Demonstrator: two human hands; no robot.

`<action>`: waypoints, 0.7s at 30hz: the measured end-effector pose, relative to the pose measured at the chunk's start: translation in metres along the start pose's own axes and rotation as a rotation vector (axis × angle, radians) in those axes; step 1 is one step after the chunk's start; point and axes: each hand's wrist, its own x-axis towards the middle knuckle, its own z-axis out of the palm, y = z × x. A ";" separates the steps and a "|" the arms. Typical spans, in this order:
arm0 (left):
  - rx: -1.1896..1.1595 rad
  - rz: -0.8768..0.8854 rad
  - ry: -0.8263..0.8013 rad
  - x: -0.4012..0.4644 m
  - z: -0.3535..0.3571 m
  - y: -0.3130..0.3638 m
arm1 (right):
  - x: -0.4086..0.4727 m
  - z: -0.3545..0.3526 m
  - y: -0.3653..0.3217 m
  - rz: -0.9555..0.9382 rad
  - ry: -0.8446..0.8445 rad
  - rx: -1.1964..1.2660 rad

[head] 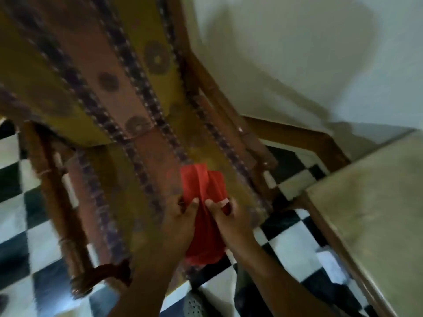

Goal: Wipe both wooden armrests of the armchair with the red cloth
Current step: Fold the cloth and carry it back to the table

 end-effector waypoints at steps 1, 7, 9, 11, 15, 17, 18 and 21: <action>0.057 0.038 -0.040 -0.003 0.024 0.008 | -0.001 -0.025 0.002 -0.010 0.071 0.034; 0.403 0.208 -0.399 -0.044 0.186 0.053 | -0.027 -0.174 0.033 0.018 0.433 0.174; 0.388 0.235 -0.533 -0.064 0.238 0.063 | -0.035 -0.217 0.048 0.032 0.559 0.202; 0.391 0.270 -0.649 -0.087 0.290 0.066 | -0.046 -0.261 0.068 0.076 0.702 0.254; 0.484 0.313 -0.812 -0.126 0.378 0.061 | -0.068 -0.338 0.114 0.129 0.926 0.339; 0.528 0.308 -0.889 -0.141 0.417 0.053 | -0.076 -0.370 0.136 0.154 0.992 0.380; 0.554 0.305 -0.912 -0.147 0.435 0.048 | -0.079 -0.384 0.148 0.174 1.010 0.393; 0.604 0.315 -0.938 -0.153 0.481 0.029 | -0.079 -0.415 0.180 0.224 1.041 0.385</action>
